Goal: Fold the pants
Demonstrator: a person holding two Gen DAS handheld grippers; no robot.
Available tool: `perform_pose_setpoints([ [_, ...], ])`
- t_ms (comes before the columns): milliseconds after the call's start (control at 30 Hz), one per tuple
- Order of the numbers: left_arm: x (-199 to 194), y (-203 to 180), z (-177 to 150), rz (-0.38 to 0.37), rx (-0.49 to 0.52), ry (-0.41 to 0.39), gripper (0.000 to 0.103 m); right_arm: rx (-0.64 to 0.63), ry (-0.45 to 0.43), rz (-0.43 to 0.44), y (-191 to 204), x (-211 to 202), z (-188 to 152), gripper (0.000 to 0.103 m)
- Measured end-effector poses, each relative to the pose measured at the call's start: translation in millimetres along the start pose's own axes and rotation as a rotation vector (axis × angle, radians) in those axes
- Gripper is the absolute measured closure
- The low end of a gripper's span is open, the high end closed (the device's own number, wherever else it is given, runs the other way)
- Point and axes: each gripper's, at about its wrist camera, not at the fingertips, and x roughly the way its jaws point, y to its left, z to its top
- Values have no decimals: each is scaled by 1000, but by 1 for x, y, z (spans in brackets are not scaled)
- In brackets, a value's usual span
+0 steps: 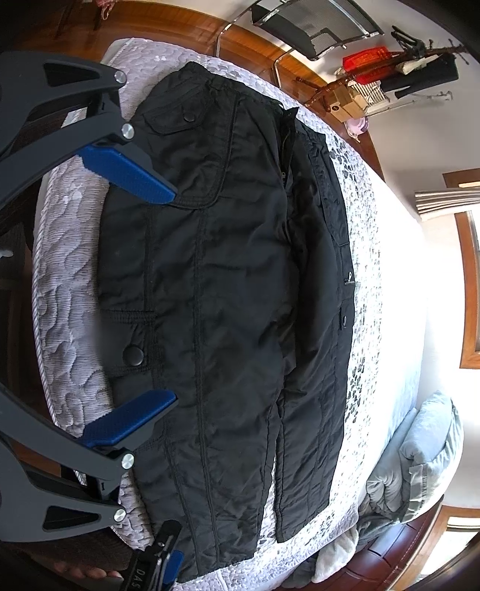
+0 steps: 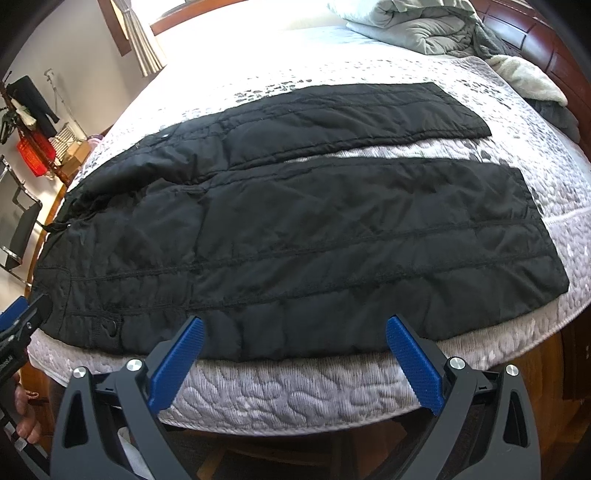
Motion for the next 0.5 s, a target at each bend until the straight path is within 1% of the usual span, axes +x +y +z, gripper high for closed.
perform_pose_setpoints([
  [100, 8, 3, 18, -32, -13, 19, 3, -32, -21, 7, -2, -1, 19, 4],
  [167, 15, 4, 36, -68, -20, 34, 3, -61, -28, 52, -3, 0, 39, 4],
  [267, 31, 1, 70, -87, -12, 57, 3, -117, 10, 169, -3, 13, 76, 4],
  [333, 45, -5, 95, -78, 8, 80, 3, -170, 17, 222, -3, 25, 103, 4],
  [400, 61, -13, 125, -52, 31, 83, 3, -239, 20, 242, -2, 42, 136, 4],
  [433, 67, -16, 136, -41, 36, 80, 3, -259, 22, 251, -1, 48, 148, 4],
  [500, 91, -24, 168, -20, 41, 95, 3, -291, 27, 305, -1, 63, 178, 4],
])
